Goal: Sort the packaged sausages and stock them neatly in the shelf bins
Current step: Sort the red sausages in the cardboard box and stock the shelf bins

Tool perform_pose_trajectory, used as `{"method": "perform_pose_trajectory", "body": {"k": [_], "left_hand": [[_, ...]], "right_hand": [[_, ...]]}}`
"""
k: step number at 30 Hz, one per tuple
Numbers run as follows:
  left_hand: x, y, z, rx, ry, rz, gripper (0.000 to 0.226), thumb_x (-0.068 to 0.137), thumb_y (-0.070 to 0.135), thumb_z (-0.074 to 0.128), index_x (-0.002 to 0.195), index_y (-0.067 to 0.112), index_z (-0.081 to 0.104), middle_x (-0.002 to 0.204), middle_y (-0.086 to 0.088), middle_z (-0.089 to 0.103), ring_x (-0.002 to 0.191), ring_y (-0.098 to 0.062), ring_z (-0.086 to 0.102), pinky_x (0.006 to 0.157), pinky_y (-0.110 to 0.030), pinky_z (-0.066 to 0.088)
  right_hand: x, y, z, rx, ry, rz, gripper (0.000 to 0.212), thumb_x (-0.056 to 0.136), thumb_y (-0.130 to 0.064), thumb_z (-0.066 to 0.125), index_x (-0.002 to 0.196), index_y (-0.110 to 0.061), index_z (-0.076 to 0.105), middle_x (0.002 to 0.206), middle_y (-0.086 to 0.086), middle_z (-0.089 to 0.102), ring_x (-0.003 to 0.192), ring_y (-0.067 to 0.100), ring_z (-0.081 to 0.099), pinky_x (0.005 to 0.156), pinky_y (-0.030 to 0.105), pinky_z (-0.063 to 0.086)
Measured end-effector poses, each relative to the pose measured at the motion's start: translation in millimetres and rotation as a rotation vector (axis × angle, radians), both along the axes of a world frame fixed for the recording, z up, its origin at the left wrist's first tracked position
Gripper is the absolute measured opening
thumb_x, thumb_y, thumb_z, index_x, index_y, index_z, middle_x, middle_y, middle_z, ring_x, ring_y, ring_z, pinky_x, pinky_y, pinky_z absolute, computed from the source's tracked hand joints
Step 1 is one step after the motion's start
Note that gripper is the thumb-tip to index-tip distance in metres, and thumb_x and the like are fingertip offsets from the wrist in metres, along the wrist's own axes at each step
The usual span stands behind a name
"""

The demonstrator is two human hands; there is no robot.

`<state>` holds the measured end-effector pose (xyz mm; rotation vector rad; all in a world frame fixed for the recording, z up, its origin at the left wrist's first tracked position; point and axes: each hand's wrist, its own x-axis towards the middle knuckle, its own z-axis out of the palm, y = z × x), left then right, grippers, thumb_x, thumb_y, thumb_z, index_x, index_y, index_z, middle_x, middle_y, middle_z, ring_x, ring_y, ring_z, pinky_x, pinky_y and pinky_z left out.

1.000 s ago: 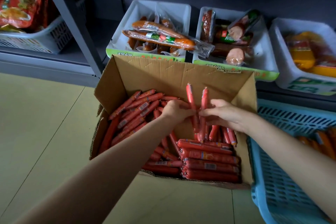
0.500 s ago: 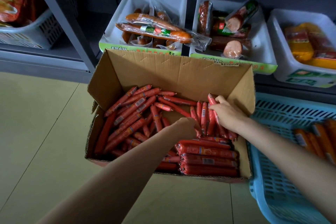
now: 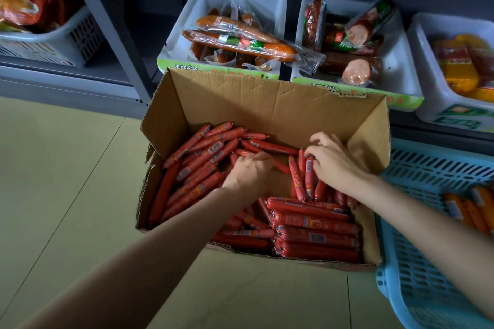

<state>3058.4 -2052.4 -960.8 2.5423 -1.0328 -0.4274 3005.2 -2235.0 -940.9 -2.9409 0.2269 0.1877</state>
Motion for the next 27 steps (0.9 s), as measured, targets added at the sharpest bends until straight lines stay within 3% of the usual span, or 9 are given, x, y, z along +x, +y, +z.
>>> {"method": "perform_pose_trajectory", "body": {"k": [2, 4, 6, 9, 11, 14, 18, 22, 27], "left_hand": [[9.4, 20.2, 0.0, 0.009, -0.073, 0.081, 0.040, 0.091, 0.012, 0.046, 0.129, 0.018, 0.055, 0.137, 0.000, 0.045, 0.126, -0.024, 0.041, 0.104, -0.036, 0.030], [14.7, 39.7, -1.5, 0.099, -0.060, 0.175, 0.038, 0.095, 0.018, 0.043, 0.133, 0.021, 0.050, 0.146, 0.001, 0.034, 0.135, -0.024, 0.029, 0.108, -0.040, 0.024], [15.7, 56.3, -3.4, 0.213, -0.010, 0.236, 0.039, 0.096, 0.024, 0.043, 0.134, 0.022, 0.047, 0.152, -0.001, 0.022, 0.138, -0.027, 0.021, 0.109, -0.044, 0.023], [14.0, 73.7, -3.6, 0.361, 0.051, 0.282, 0.042, 0.094, 0.027, 0.048, 0.135, 0.022, 0.041, 0.147, -0.005, 0.022, 0.133, -0.030, 0.024, 0.107, -0.046, 0.028], [10.9, 77.9, -5.4, 0.449, 0.085, 0.268, 0.049, 0.093, 0.025, 0.051, 0.139, 0.022, 0.033, 0.144, -0.007, 0.021, 0.132, -0.033, 0.023, 0.105, -0.045, 0.032], [8.5, 77.7, -10.3, 0.525, 0.021, 0.240, 0.051, 0.095, 0.016, 0.047, 0.141, 0.022, 0.025, 0.143, -0.010, 0.020, 0.129, -0.035, 0.029, 0.102, -0.042, 0.038], [12.0, 75.5, -14.5, 0.572, -0.040, 0.233, 0.056, 0.093, 0.014, 0.050, 0.140, 0.024, 0.023, 0.139, -0.012, 0.024, 0.124, -0.034, 0.037, 0.100, -0.040, 0.038], [12.5, 69.4, -15.8, 0.632, -0.063, 0.240, 0.060, 0.092, 0.018, 0.054, 0.141, 0.024, 0.020, 0.142, -0.015, 0.022, 0.126, -0.035, 0.037, 0.101, -0.040, 0.038], [12.2, 62.6, -12.2, 0.690, -0.082, 0.198, 0.061, 0.095, 0.009, 0.045, 0.146, 0.020, 0.013, 0.146, -0.019, 0.016, 0.129, -0.036, 0.034, 0.097, -0.036, 0.043]], "right_hand": [[13.5, 16.1, -2.0, 0.175, -0.021, 0.036, 0.025, 0.089, -0.009, 0.054, 0.112, -0.013, 0.064, 0.129, 0.004, 0.044, 0.102, 0.015, 0.046, 0.095, 0.025, 0.033], [26.9, 38.1, -7.6, 0.282, 0.027, 0.044, 0.034, 0.086, -0.014, 0.063, 0.120, -0.014, 0.060, 0.125, 0.007, 0.049, 0.103, 0.018, 0.051, 0.079, 0.018, 0.030], [39.3, 59.3, -20.6, 0.356, 0.084, 0.024, 0.045, 0.084, -0.017, 0.068, 0.127, -0.015, 0.056, 0.128, 0.010, 0.050, 0.117, 0.023, 0.049, 0.086, 0.019, 0.031], [50.6, 85.4, -39.4, 0.446, 0.074, -0.045, 0.043, 0.083, -0.011, 0.068, 0.125, -0.014, 0.058, 0.136, 0.007, 0.052, 0.124, 0.023, 0.048, 0.095, 0.021, 0.032], [55.2, 92.0, -45.0, 0.490, -0.024, -0.161, 0.031, 0.083, -0.002, 0.062, 0.112, -0.012, 0.066, 0.127, 0.007, 0.061, 0.110, 0.024, 0.058, 0.086, 0.023, 0.038], [61.9, 85.9, -37.0, 0.616, -0.214, -0.282, 0.019, 0.082, 0.002, 0.060, 0.091, -0.010, 0.072, 0.085, 0.008, 0.071, 0.071, 0.011, 0.059, 0.067, 0.023, 0.040], [63.9, 51.9, 8.9, 0.882, -0.431, -0.361, 0.015, 0.086, -0.007, 0.064, 0.074, -0.016, 0.061, 0.055, -0.012, 0.051, 0.044, -0.006, 0.049, 0.054, 0.013, 0.037], [53.9, 3.0, 44.2, 0.605, -0.409, -0.300, 0.035, 0.091, -0.025, 0.059, 0.059, -0.021, 0.046, 0.053, -0.002, 0.046, 0.054, 0.016, 0.045, 0.059, 0.030, 0.035], [31.3, -23.0, 42.4, 0.058, 0.140, -0.270, 0.029, 0.092, -0.033, 0.057, 0.074, -0.010, 0.056, 0.084, 0.012, 0.060, 0.074, 0.027, 0.056, 0.058, 0.026, 0.035]]}}
